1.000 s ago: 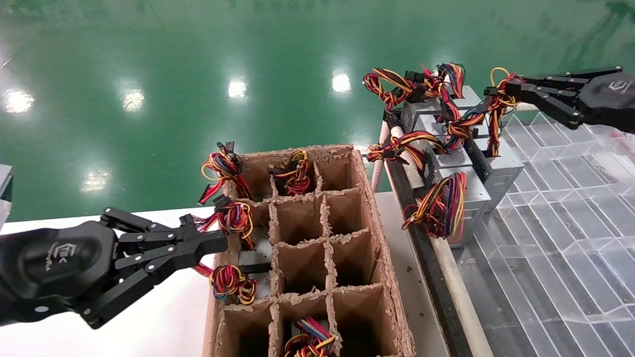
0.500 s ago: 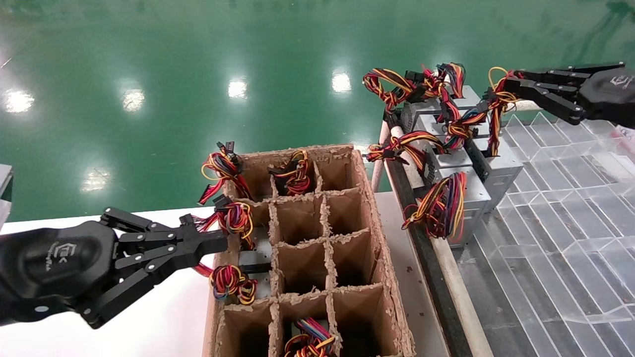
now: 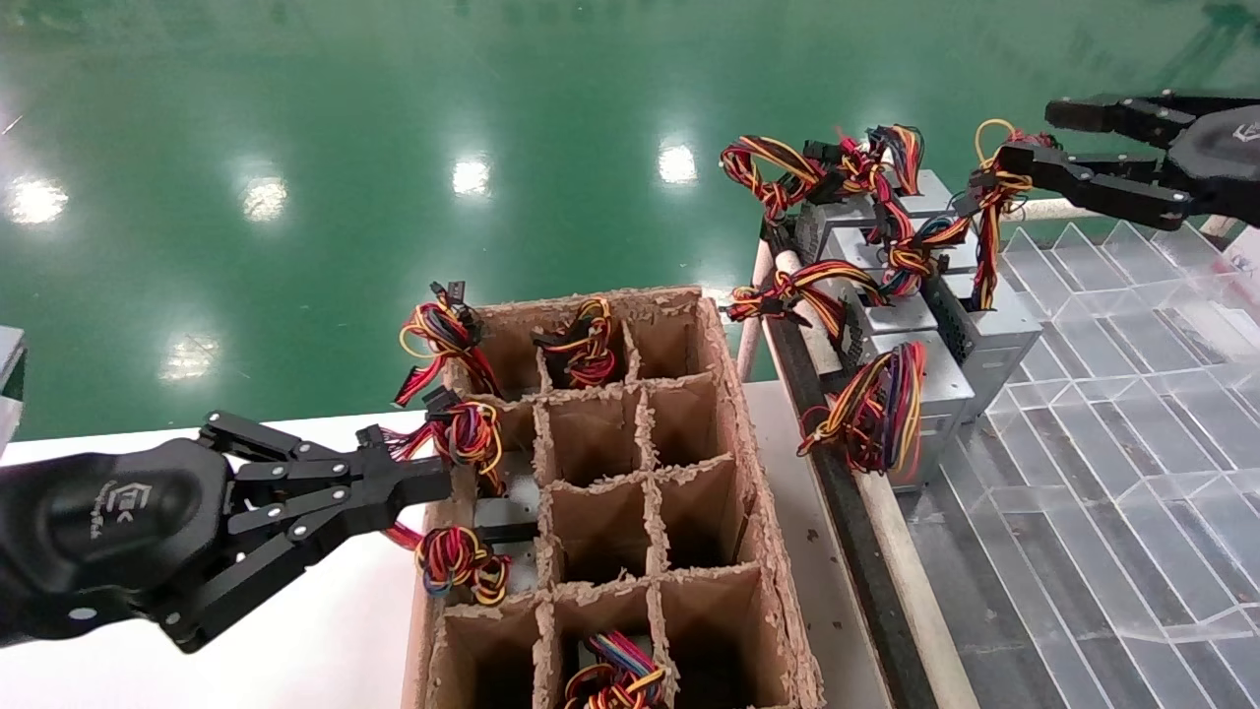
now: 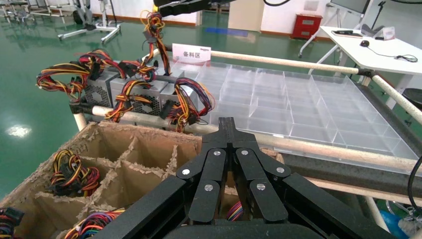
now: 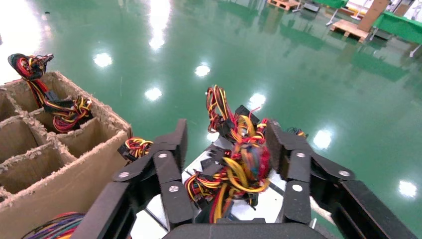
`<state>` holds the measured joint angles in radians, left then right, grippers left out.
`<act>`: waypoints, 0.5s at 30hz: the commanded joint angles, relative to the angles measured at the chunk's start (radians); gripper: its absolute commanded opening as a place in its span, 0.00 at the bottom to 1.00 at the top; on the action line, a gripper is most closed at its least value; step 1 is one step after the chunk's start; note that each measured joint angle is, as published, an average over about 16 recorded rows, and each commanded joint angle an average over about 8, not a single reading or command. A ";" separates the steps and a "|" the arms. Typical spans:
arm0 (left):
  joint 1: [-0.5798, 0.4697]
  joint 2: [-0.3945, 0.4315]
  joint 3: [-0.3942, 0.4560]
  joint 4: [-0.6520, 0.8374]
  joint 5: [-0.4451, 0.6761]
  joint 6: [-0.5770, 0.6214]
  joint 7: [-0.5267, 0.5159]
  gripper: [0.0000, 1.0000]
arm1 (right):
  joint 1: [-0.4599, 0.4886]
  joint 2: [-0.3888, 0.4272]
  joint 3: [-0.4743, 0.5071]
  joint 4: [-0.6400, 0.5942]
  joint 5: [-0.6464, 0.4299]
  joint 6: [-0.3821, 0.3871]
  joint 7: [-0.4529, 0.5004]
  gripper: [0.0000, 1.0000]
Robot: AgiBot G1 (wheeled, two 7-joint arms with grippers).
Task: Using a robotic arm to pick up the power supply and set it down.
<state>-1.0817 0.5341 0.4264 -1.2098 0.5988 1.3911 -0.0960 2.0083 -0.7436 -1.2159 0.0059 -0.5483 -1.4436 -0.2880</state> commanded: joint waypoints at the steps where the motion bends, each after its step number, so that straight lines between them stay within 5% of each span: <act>1: 0.000 0.000 0.000 0.000 0.000 0.000 0.000 0.00 | 0.002 -0.002 0.002 0.001 0.003 -0.001 0.001 1.00; 15: 0.000 0.000 0.000 0.000 0.000 0.000 0.000 0.00 | -0.038 0.023 0.104 0.047 0.088 -0.029 -0.009 1.00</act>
<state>-1.0817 0.5341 0.4264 -1.2098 0.5988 1.3911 -0.0960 1.9593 -0.7200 -1.1038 0.0706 -0.4693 -1.4707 -0.2896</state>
